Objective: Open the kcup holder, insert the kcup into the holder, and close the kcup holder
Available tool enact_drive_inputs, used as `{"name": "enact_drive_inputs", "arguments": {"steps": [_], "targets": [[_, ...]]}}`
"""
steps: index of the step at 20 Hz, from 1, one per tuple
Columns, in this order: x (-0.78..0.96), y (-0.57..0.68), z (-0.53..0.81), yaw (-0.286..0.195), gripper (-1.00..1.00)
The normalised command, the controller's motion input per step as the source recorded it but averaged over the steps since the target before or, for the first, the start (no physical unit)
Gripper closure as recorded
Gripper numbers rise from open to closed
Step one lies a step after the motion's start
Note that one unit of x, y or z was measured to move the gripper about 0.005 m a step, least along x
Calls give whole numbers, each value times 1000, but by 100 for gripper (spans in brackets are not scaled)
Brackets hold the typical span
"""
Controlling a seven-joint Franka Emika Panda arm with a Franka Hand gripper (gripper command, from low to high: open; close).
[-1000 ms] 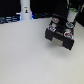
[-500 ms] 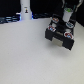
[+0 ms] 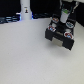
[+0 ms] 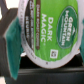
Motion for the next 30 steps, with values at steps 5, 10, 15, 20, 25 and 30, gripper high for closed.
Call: {"name": "enact_drive_inputs", "arguments": {"steps": [5, 10, 15, 20, 25, 30], "targets": [[-99, -345, -138, 0, 100], [-97, -238, -145, 0, 100], [157, -30, -13, -4, 100], [136, -11, -63, 1, 100], [61, -32, -73, -6, 100], [33, -35, -37, -1, 100]]}}
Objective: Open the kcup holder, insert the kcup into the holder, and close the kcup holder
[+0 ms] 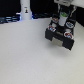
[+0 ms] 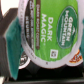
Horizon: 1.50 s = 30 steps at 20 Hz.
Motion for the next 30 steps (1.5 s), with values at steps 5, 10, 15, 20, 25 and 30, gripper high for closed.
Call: {"name": "enact_drive_inputs", "arguments": {"steps": [5, 10, 15, 20, 25, 30], "targets": [[0, 18, -111, 0, 100], [5, 86, -263, 5, 100], [2, 20, -126, 7, 100], [-71, -53, -328, 32, 100], [-41, -29, -274, 12, 100], [7, 24, -239, 32, 100]]}}
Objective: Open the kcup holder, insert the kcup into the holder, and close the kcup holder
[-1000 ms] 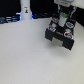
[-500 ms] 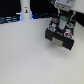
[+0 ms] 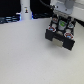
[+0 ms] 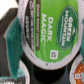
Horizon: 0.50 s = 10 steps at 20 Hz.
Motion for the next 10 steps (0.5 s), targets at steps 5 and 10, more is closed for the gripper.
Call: {"name": "enact_drive_inputs", "arguments": {"steps": [5, 10], "targets": [[16, 55, -91, 66, 100], [57, 27, 176, 84, -100]]}}
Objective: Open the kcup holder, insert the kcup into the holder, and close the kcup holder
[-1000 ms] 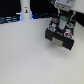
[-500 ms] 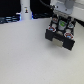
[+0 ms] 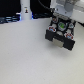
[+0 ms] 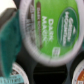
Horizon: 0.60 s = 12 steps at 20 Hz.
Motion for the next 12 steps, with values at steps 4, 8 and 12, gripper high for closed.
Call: {"name": "enact_drive_inputs", "arguments": {"steps": [4, 8, 12], "targets": [[100, -47, 358, 99, -100], [164, -150, 535, 96, -100], [253, -299, 504, 93, -100]]}}
